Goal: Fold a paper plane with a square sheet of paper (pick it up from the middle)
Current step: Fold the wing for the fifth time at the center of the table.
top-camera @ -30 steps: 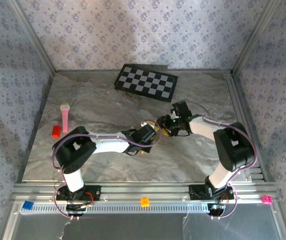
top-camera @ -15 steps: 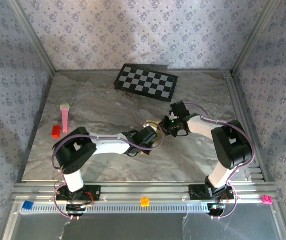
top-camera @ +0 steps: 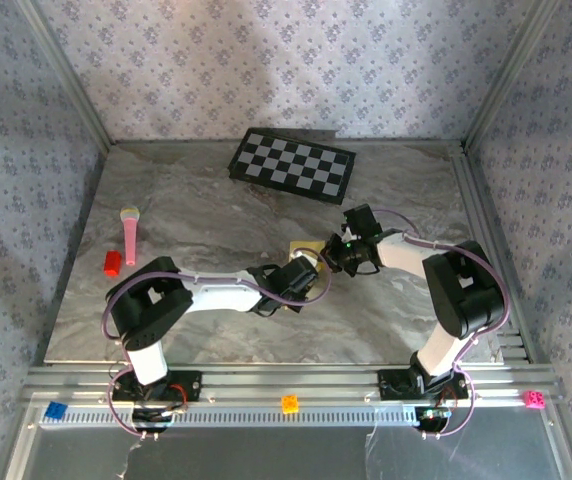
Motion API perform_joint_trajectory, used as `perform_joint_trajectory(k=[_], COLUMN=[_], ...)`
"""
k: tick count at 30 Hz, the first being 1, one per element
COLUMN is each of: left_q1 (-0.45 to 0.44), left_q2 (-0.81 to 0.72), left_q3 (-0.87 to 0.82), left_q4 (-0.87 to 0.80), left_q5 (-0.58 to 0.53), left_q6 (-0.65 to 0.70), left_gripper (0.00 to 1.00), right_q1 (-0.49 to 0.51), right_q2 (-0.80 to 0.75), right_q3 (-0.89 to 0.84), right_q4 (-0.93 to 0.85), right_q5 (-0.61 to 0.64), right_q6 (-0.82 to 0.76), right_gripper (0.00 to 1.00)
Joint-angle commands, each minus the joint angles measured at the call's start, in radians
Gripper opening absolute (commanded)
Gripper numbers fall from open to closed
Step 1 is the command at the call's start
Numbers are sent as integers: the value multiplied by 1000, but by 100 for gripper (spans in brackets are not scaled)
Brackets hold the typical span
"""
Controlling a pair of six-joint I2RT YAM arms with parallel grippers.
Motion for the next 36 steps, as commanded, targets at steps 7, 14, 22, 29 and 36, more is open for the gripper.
perform_joint_trajectory(k=[7, 14, 22, 29, 36], left_q1=[-10, -9, 11, 45, 81], left_q2=[-23, -7, 0, -26, -43], left_q3=[26, 22, 5, -53, -113], left_q4=[-16, -23, -13, 59, 144], left_q5=[-19, -22, 21, 91, 164], left_q6=[20, -5, -83, -142, -193], left_gripper=[14, 8, 7, 7, 3], right_q1=[-7, -10, -26, -58, -59], right_q2=[-26, -41, -102, -171, -204], right_q3=[-13, -14, -44, -89, -105], right_q4=[0, 1, -44, -78, -98], right_q5=[-10, -8, 37, 60, 78], right_q6=[17, 10, -31, -54, -64], right_gripper=[1, 6, 23, 30, 30])
